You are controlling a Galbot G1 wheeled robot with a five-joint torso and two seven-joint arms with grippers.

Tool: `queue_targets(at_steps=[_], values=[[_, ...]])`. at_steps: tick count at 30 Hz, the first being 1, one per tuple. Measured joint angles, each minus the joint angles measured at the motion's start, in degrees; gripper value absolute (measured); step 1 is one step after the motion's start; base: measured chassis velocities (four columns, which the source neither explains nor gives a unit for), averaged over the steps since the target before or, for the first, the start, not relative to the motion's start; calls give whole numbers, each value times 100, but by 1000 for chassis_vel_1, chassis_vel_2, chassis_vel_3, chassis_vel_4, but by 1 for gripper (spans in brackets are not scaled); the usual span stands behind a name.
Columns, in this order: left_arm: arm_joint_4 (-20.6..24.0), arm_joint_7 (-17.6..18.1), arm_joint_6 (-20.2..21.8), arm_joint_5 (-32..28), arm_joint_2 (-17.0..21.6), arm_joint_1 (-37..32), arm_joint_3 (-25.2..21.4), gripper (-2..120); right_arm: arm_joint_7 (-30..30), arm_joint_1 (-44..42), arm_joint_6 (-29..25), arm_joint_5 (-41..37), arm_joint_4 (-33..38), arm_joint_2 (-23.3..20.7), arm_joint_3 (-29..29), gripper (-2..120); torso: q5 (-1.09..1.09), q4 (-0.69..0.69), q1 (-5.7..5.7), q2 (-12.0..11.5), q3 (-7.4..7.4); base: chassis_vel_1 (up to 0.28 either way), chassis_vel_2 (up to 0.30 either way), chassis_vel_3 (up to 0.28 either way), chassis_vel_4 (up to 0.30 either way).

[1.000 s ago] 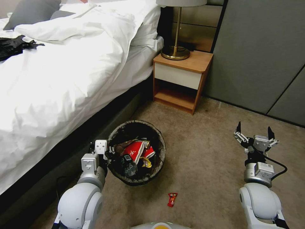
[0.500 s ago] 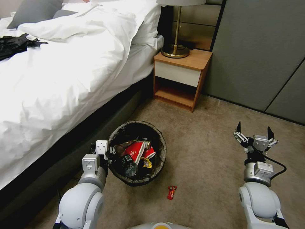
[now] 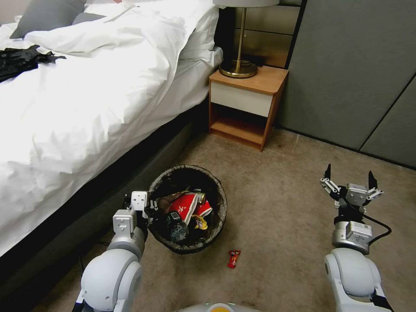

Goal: Pick up the trash bin, then pick up the garbage from the floor and place it into the trash bin.

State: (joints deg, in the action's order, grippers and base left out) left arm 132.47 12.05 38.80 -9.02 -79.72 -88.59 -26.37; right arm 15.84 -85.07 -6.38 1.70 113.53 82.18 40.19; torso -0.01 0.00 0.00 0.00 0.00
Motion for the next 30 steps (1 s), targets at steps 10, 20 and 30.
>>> queue_targets(at_steps=[10,20,30], values=[[168,10,133,19,31,-51,-30,0,-19,332,2559,-992,175,-891,-634,100,0,0,0,0,0,0,0,0,0],[179,2,123,108,-4,-117,-78,0,-1082,1772,4973,-4999,-1184,-2447,-1901,100,1,1,0,0,0,0,0,0,0],[88,-7,101,153,-22,-105,-63,0,-2422,2065,4927,-3811,-2402,-2320,-2603,100,1,-1,0,0,0,0,0,0,0]])
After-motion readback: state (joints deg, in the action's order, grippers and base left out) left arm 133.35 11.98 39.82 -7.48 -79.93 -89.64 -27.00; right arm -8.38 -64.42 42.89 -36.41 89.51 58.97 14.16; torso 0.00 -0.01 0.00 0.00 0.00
